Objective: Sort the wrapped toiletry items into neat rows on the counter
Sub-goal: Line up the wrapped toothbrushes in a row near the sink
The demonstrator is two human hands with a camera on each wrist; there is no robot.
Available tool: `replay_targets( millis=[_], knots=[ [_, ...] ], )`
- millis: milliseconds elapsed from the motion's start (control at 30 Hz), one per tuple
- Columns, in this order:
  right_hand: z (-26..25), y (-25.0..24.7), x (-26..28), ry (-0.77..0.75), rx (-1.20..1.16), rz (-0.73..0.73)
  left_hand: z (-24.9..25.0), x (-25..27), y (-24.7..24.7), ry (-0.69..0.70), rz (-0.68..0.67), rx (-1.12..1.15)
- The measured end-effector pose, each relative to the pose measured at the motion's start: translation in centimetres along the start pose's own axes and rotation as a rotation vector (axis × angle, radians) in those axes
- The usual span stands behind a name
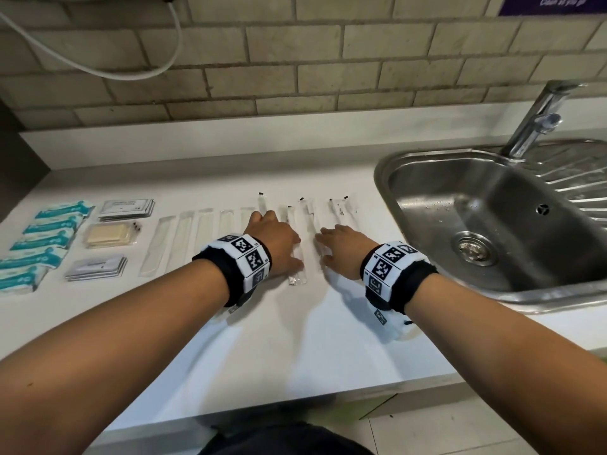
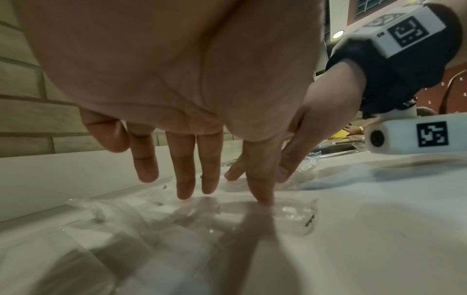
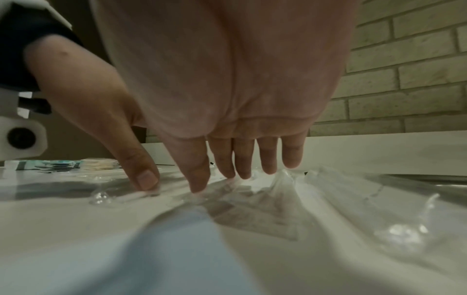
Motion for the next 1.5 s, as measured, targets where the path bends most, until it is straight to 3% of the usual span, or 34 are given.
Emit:
replay_targets(
  millis=[1500],
  knots=[
    [0.1, -0.8, -0.7, 0.1, -0.065, -0.05, 0.0, -2.0, 0.0, 0.02, 0.006, 0.041]
  ],
)
Point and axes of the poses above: each hand's wrist, its own x-axis away from the middle knuckle, its own y-axis out of the palm, z = x × y, the point moved 3 cm from there along -x, towards the middle knuckle, and after that the axes turned 14 degrees about y, right-handed, at the moved point
